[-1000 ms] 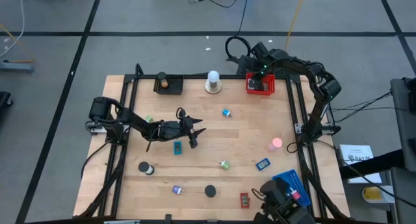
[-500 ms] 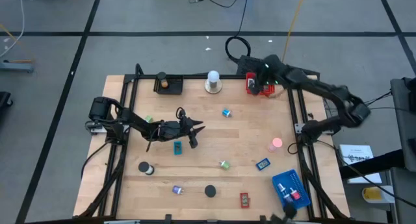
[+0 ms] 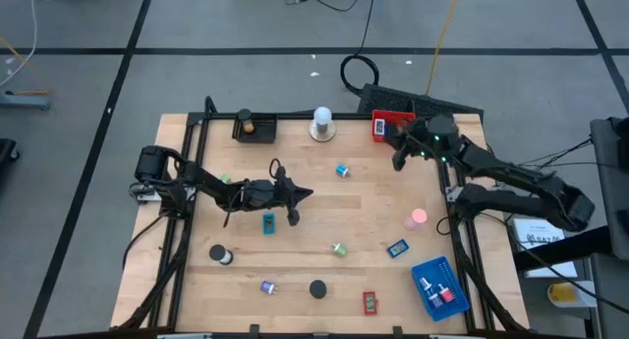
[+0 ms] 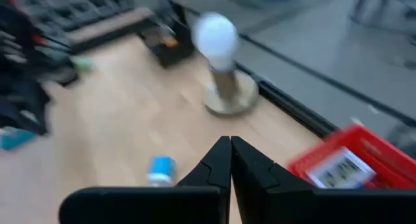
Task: Pick & Place Office items
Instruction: Put the green charger adapter into the blue bin
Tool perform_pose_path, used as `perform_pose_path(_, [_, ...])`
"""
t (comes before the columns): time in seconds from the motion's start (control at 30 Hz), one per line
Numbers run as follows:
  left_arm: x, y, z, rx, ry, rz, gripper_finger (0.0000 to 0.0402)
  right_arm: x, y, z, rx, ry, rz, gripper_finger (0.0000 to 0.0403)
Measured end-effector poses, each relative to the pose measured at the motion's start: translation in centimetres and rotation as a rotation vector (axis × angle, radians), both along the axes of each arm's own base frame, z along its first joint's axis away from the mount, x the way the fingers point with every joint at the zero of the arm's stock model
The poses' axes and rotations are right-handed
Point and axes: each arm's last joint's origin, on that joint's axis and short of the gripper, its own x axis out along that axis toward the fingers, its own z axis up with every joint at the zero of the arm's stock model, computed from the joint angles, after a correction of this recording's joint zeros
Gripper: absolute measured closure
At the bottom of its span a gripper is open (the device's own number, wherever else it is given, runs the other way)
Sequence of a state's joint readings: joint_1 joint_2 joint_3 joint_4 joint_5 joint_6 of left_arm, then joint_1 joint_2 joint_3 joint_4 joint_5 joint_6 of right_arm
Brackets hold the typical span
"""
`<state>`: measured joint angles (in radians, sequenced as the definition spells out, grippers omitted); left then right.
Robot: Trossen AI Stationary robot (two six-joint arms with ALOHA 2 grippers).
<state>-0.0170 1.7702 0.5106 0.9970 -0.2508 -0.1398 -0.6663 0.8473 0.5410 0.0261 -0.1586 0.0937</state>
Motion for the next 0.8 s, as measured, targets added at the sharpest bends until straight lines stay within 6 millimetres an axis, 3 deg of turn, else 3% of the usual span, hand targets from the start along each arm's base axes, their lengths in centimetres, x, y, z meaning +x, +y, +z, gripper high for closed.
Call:
perform_pose_path(0.27, [1.0,-0.1,0.9,-0.059,-0.049,-0.031,0.0372,-1.2,2.2,0.0,-0.154,-0.228,0.057,0.0401])
perform_pose_path(0.47, [1.2,-0.6,1.1,-0.058,-0.055,-0.045,0.0380,-2.1,3.9,-1.7,-0.205,-0.399,0.109,0.0402])
perform_pose_path(0.63, [1.2,-0.7,1.1,-0.058,-0.053,-0.046,0.0398,-2.6,5.0,-3.4,-0.215,-0.424,0.132,0.0402])
perform_pose_path(0.8, [1.2,-0.7,1.1,-0.084,-0.058,-0.041,0.0386,-2.8,5.7,-4.0,-0.227,-0.421,0.127,0.0402])
